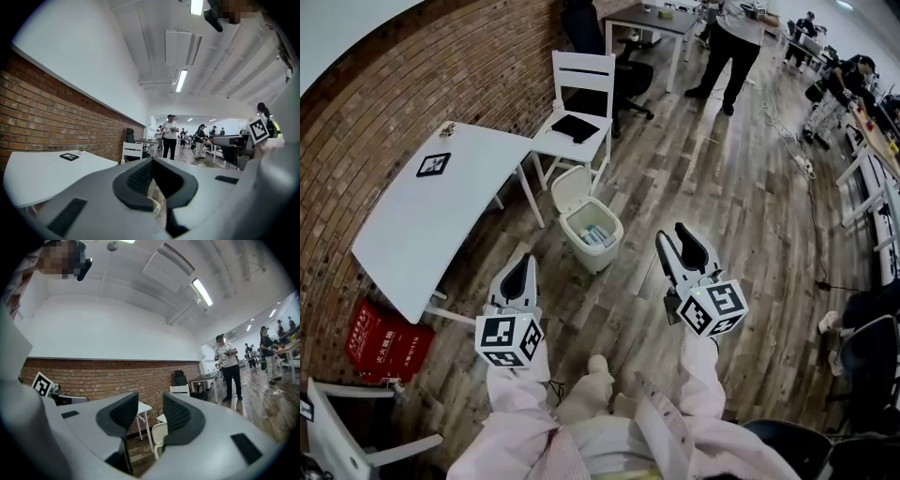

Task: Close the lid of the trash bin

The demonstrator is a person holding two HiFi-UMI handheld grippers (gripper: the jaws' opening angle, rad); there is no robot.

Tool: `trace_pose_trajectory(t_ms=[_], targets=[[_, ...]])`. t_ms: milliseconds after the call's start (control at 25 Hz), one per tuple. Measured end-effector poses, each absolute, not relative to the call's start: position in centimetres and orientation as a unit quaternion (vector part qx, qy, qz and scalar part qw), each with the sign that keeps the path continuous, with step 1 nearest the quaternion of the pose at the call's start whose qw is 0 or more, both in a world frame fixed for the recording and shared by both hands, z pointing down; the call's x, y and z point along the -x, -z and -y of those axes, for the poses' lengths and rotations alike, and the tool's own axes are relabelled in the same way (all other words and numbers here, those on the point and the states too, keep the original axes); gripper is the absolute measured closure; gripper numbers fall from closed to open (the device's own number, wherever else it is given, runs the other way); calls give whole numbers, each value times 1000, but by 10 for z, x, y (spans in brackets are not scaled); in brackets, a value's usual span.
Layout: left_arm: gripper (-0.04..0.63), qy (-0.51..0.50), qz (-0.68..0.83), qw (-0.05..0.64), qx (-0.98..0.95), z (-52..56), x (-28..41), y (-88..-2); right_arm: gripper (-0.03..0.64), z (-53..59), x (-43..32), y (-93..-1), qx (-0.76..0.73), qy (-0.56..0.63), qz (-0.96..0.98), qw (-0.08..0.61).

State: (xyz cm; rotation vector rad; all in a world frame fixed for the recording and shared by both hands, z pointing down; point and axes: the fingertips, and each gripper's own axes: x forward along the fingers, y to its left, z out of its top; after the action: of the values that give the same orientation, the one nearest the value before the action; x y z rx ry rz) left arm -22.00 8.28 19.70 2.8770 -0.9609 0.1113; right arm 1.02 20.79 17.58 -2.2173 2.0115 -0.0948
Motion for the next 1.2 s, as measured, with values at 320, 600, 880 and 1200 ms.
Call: trace_pose_trajectory(t_ms=[320,600,880,1200], targets=[[603,-27,298,48,-953,-42,197,-194,445,-167,-22,-176,739,27,-668,80],[603,-27,300,53,-952,-22,186,-199,446,-145,-36,-177,737,28,-670,82],[603,-40,320,67,-944,12,173,-217,446,-100,-56,-199,720,56,-687,75],[603,-52,348,92,-932,72,128,-235,446,-10,-96,-213,673,81,-733,54]])
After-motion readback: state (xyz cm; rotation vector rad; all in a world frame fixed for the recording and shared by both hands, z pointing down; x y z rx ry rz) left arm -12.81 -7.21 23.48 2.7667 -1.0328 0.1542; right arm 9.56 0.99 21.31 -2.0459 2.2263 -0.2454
